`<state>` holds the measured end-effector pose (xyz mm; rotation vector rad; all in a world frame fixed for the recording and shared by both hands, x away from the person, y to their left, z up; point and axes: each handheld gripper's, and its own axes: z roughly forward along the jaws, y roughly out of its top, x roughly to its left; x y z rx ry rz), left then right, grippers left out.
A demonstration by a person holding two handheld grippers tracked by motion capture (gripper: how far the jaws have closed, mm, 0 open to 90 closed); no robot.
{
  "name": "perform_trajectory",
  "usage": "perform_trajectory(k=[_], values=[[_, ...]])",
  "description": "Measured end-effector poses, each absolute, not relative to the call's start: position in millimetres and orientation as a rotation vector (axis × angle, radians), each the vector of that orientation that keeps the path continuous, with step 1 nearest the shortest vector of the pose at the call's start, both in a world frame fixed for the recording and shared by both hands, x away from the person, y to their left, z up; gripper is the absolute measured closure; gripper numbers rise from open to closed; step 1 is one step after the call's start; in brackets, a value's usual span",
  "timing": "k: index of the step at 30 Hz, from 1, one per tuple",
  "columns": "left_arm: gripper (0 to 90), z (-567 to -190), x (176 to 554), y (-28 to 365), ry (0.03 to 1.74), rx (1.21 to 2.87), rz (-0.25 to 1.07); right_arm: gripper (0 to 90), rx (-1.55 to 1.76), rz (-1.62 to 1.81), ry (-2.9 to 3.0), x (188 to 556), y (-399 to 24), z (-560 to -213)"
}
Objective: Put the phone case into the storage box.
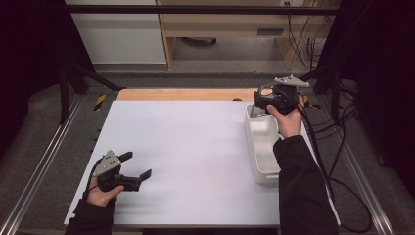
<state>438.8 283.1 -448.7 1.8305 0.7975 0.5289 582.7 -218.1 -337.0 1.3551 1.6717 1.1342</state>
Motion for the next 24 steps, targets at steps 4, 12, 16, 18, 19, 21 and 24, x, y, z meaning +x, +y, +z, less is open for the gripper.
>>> perform_trajectory(k=[4,12,16,18,19,21,24], values=[[0.0,-449,439,283,0.797,1.831,0.528,11.5,1.378,1.118,1.669,589,-218,-343],[0.0,-449,440,283,0.796,1.830,0.525,11.5,1.419,1.094,1.665,598,-216,-353],[0.0,-450,440,283,0.795,1.836,0.524,11.5,1.429,1.087,1.669,602,-215,-357],[0.0,-450,440,282,0.793,1.836,0.523,11.5,1.438,1.082,1.663,604,-215,-359],[0.0,-450,440,282,0.792,1.836,0.522,11.5,1.441,1.081,1.662,605,-215,-360],[0.0,-450,440,282,0.794,1.840,0.523,11.5,1.447,1.074,1.662,606,-215,-362],[0.0,-450,440,282,0.793,1.839,0.523,11.5,1.462,1.071,1.662,609,-215,-366]])
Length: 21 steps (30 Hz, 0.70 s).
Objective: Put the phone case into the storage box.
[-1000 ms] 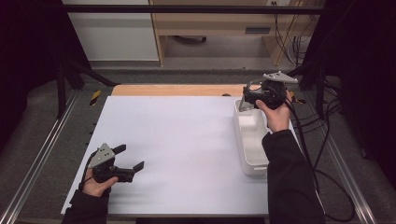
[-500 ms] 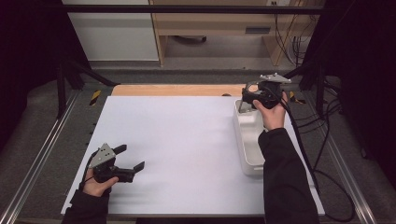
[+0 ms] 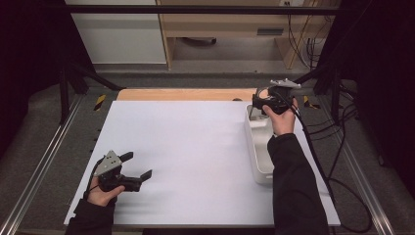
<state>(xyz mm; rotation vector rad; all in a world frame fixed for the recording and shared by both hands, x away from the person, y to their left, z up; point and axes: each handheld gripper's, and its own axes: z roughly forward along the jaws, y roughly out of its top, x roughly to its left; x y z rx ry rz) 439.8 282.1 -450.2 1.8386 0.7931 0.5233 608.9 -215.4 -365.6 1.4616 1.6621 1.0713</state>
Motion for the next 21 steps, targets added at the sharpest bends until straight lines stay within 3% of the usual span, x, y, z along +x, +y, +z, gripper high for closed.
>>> perform_trajectory(k=[21], values=[[0.0,-451,440,281,0.791,1.847,0.521,11.5,1.517,1.025,1.682,625,-207,-392]])
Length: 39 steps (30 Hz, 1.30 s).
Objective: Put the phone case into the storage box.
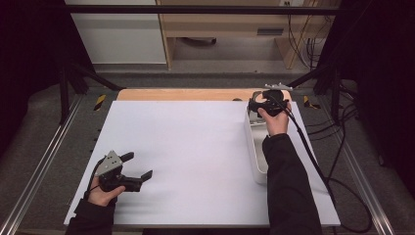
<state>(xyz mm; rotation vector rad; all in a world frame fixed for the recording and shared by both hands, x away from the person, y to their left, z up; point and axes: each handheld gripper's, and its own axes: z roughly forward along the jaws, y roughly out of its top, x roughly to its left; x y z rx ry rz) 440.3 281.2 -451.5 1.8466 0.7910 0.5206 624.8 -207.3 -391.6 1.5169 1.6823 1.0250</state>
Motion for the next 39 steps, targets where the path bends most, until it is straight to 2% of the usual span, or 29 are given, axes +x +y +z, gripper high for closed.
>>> perform_trajectory(k=[39], values=[[0.0,-453,441,281,0.790,1.851,0.521,11.3,1.514,0.986,1.684,634,-203,-407]])
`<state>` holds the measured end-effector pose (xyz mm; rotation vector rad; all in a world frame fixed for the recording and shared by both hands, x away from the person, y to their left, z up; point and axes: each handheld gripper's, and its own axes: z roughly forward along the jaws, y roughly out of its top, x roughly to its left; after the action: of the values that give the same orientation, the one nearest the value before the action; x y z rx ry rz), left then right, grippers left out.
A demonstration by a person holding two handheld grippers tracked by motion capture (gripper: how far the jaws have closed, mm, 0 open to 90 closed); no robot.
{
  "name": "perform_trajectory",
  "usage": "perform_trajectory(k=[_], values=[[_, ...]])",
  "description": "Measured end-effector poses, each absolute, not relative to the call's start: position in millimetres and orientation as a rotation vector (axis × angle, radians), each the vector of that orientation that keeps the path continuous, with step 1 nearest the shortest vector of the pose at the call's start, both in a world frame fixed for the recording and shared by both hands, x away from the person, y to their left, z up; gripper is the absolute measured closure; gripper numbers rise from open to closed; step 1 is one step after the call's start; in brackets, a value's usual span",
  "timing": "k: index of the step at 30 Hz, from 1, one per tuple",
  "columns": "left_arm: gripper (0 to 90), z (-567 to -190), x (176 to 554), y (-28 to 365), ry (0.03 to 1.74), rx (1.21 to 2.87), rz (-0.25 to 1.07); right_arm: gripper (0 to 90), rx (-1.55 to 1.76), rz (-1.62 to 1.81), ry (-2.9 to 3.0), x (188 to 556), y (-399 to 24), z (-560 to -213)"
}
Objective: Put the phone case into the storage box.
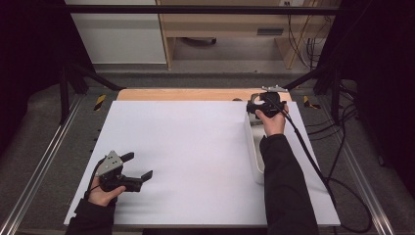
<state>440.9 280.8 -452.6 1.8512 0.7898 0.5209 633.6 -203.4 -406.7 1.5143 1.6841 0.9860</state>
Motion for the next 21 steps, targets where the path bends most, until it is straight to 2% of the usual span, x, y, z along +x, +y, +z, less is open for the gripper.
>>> perform_trajectory(k=[13,21], values=[[0.0,-452.7,441.0,280.9,0.789,1.852,0.520,10.5,1.520,0.997,1.682,633.6,-203.2,-406.5],[0.0,-452.7,440.9,280.6,0.786,1.853,0.520,3.2,1.489,0.990,1.700,633.3,-204.0,-405.7]])
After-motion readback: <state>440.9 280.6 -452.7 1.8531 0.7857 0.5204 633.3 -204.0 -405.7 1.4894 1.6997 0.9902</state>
